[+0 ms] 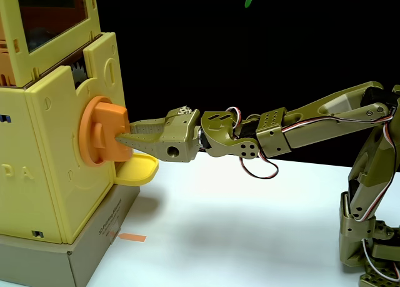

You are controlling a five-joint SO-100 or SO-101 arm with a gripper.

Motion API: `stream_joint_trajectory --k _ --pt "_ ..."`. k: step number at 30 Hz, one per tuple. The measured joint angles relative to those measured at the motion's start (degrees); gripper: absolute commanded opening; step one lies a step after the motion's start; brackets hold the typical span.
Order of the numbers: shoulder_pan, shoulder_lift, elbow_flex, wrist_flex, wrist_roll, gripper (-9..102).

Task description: Turn the button of vending machine.

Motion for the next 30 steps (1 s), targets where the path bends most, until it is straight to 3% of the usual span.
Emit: stream_joint_trajectory --k 5,12,17,23,27,30 --pt "-0.26 2.11 1.67 -0.44 0.09 26" --pt "-1.76 5.8 6.06 -0.62 1.14 27" --pt "-1.93 11.78 11.07 -0.62 -9.05 26" --pt "-2.72 24.43 19.6 1.49 -38.67 29" --pt "-2.64 35.16 23.73 12.66 -69.7 40" --pt "-2.11 39.99 25.14 21.36 -94.39 42"
